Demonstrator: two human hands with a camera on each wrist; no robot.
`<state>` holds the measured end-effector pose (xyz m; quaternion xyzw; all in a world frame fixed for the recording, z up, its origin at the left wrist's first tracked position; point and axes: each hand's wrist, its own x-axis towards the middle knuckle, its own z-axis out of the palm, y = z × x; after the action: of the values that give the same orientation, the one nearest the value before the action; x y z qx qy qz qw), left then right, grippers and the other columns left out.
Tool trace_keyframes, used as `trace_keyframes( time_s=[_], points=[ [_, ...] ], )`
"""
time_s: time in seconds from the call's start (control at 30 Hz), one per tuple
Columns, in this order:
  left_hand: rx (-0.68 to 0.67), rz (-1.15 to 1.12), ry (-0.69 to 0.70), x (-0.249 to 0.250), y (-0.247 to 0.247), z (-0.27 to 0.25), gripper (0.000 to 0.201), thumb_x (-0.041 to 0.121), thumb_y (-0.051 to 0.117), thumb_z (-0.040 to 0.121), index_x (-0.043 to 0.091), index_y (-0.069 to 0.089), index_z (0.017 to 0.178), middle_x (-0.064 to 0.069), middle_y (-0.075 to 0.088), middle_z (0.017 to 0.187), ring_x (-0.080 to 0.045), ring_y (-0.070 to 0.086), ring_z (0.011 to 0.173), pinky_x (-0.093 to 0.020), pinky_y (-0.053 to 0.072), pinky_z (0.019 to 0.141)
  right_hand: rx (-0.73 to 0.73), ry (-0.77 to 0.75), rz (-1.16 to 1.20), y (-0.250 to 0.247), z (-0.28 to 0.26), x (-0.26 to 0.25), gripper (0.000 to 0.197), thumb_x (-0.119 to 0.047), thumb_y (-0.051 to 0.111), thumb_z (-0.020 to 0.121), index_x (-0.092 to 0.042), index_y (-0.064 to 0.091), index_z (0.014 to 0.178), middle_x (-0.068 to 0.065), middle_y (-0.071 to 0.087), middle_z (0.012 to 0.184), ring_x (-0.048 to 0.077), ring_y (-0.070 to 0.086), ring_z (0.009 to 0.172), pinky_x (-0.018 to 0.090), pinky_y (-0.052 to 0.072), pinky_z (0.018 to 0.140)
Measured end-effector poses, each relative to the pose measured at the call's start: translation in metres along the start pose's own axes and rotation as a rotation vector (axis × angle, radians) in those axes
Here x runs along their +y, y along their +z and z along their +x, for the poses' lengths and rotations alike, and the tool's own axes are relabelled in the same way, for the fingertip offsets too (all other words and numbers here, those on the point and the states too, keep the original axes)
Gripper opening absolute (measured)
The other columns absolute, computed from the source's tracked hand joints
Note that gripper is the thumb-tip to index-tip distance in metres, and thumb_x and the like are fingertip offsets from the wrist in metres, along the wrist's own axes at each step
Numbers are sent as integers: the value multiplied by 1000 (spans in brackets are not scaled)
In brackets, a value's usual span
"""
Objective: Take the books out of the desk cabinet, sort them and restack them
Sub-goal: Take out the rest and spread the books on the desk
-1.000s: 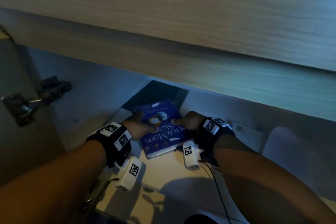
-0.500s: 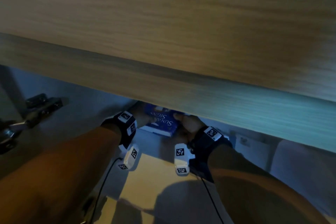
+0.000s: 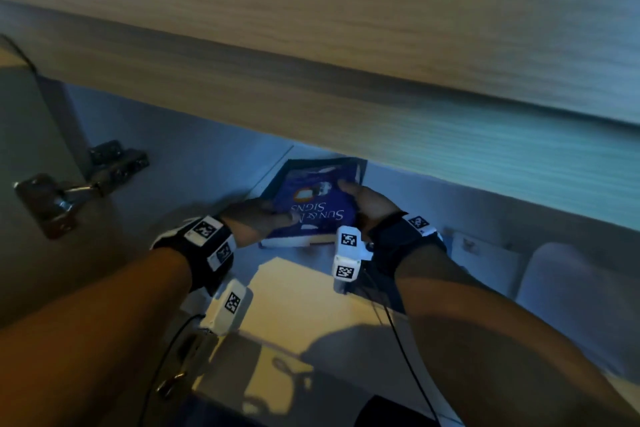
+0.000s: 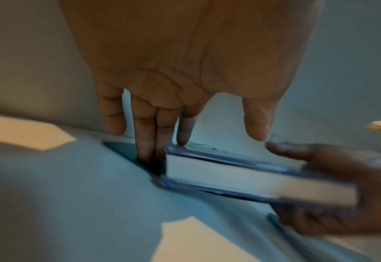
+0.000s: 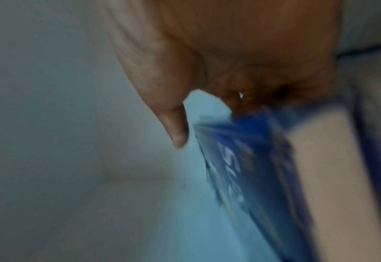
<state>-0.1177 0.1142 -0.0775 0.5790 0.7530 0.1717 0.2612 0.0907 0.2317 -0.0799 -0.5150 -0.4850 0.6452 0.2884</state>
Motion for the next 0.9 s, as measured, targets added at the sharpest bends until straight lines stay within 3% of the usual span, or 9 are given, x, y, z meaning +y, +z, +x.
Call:
trace_keyframes(
  time_s=[0.13, 0.2, 0.27, 0.33, 0.43, 0.47, 0.53, 0.7, 0.9],
  points=[
    [-112, -214, 70, 16, 7, -25, 24, 40, 68, 90, 17, 62, 86, 9, 66, 60, -3, 62, 56, -24, 48, 58, 7, 10, -110, -15, -31, -8, 56, -36, 82, 77, -2, 70, 119, 22, 78, 105, 38, 72, 96, 63, 51, 100],
    [-84, -225, -1, 23, 14, -19, 48, 51, 70, 84, 15, 56, 112, 1, 68, 90, -16, 64, 75, -25, 51, 63, 28, 27, -135, -37, -53, -5, 55, -40, 80, 79, -1, 70, 117, 25, 76, 109, 39, 70, 98, 62, 48, 103],
    [25, 4, -32, 33, 26, -10, 71, 63, 63, 84, 15, 46, 132, -7, 59, 127, -27, 60, 108, -33, 51, 87, 85, 24, -130, -64, -75, 2, 47, -36, 77, 86, 1, 70, 115, 27, 75, 110, 40, 69, 99, 61, 50, 102],
    [1, 76, -40, 50, 43, 1, 84, 70, 56, 84, 10, 42, 140, -14, 51, 142, -31, 54, 122, -37, 47, 98, 166, 6, -136, -95, -93, 14, 46, -33, 75, 90, 5, 70, 115, 29, 74, 108, 41, 69, 96, 61, 53, 98],
    [-93, 28, -23, 88, 68, 10, 66, 72, 53, 84, 12, 56, 111, -10, 59, 110, -21, 55, 90, -32, 42, 80, 289, -26, -134, -137, -113, 32, 47, -33, 76, 90, 8, 71, 113, 29, 76, 101, 47, 72, 97, 61, 56, 94],
    [-102, -29, -7, 101, 76, 13, 52, 70, 55, 85, 18, 51, 87, -4, 53, 88, -17, 48, 75, -31, 40, 74, 318, -32, -149, -145, -120, 37, 48, -36, 76, 90, 7, 72, 111, 27, 77, 98, 47, 73, 97, 60, 57, 93],
    [-124, -142, -4, 124, 87, 13, 49, 62, 62, 86, 20, 43, 71, -1, 47, 74, -17, 47, 65, -30, 39, 70, 350, -18, -209, -157, -128, 46, 53, -48, 75, 86, 2, 74, 105, 21, 79, 94, 42, 76, 91, 55, 60, 91],
    [-98, -433, -97, 134, 99, 12, 48, 46, 79, 78, 1, 64, 90, -11, 60, 75, -24, 56, 65, -27, 45, 61, 342, -53, -271, -163, -135, 50, 50, -51, 71, 90, -4, 74, 107, 14, 80, 93, 32, 78, 84, 46, 63, 88],
    [-198, -616, -180, 119, 100, 13, 91, 65, 92, 35, 9, 69, 103, -10, 72, 104, -31, 70, 93, -47, 56, 91, 271, -86, -284, -168, -141, 62, 48, -52, 69, 90, -7, 73, 107, 13, 81, 90, 32, 79, 84, 52, 60, 93]
  ],
)
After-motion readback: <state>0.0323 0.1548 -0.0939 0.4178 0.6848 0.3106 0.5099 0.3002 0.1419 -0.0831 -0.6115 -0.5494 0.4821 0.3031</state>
